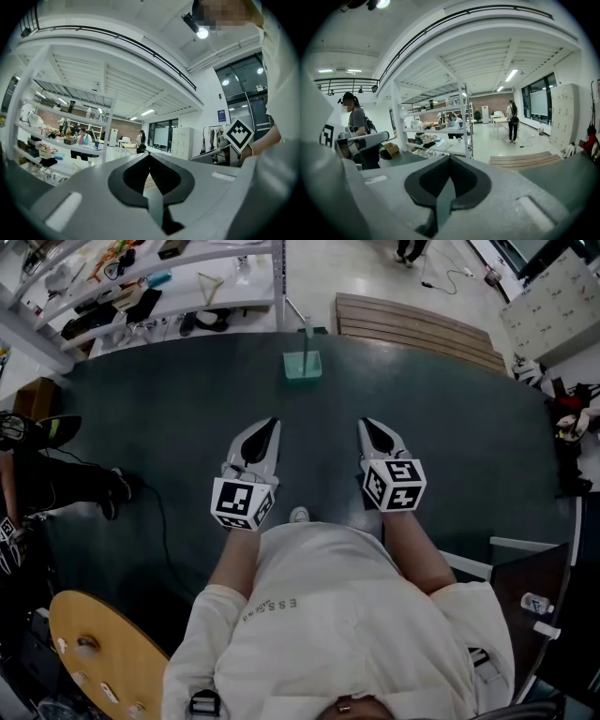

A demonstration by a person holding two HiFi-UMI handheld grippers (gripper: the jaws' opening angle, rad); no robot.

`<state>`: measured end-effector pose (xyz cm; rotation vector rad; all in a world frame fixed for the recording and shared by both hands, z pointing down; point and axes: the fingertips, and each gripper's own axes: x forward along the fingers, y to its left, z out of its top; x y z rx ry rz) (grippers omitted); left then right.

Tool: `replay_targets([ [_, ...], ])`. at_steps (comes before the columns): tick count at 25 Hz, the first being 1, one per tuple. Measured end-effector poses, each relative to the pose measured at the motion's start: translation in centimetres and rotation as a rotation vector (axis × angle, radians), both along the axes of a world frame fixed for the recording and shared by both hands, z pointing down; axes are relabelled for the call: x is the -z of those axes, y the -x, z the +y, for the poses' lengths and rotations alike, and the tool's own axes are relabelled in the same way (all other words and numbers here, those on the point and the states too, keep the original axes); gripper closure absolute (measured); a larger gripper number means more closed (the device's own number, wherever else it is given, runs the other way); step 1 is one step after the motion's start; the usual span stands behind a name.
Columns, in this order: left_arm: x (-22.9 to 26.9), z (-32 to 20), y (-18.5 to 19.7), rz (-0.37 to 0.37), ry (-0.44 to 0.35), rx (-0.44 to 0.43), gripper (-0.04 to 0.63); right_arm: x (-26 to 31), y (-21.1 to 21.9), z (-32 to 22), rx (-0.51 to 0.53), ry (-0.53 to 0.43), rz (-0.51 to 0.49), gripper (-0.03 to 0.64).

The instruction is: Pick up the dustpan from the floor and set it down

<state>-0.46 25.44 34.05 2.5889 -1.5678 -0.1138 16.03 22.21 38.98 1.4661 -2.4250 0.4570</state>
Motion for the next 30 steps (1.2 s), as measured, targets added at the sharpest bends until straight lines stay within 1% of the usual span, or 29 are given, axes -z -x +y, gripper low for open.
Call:
replay_targets([
  [5, -0.1, -0.9, 2.2, 0.013, -0.005, 0.026, 0.586, -0.3, 1.1, -1.1, -0.007, -0.003, 0.031, 0.627],
  [11, -1.4, -1.4, 3.6, 0.033, 0.020, 0.070, 0.586, -2.1, 0.2, -2.1, -0.033, 0.051, 0.053, 0.627],
  [14, -2.3, -2.4, 3.9, 0.038, 0.044, 0.086, 0.586, -2.8, 0.3, -3.8, -0.029, 0.069, 0.055, 0.626],
  [18, -3.8, -4.9, 4.9, 0.035, 0.073, 0.108, 0.586, -4.0, 1.4, -7.2, -0.015, 0.091, 0.039, 0.626],
  [22, -5.1, -9.6, 6.5, 0.015, 0.103, 0.136, 0.586, -5.5, 3.0, -12.2, 0.014, 0.116, 0.036, 0.626],
  [26, -5.2, -17.2, 7.5, 0.014, 0.115, 0.146, 0.586, -5.9, 4.7, -19.2, 0.046, 0.123, 0.045, 0.626],
  [30, -5.3, -24.6, 8.4, -0.001, 0.129, 0.156, 0.586, -6.3, 5.9, -26.1, 0.057, 0.136, 0.053, 0.626],
])
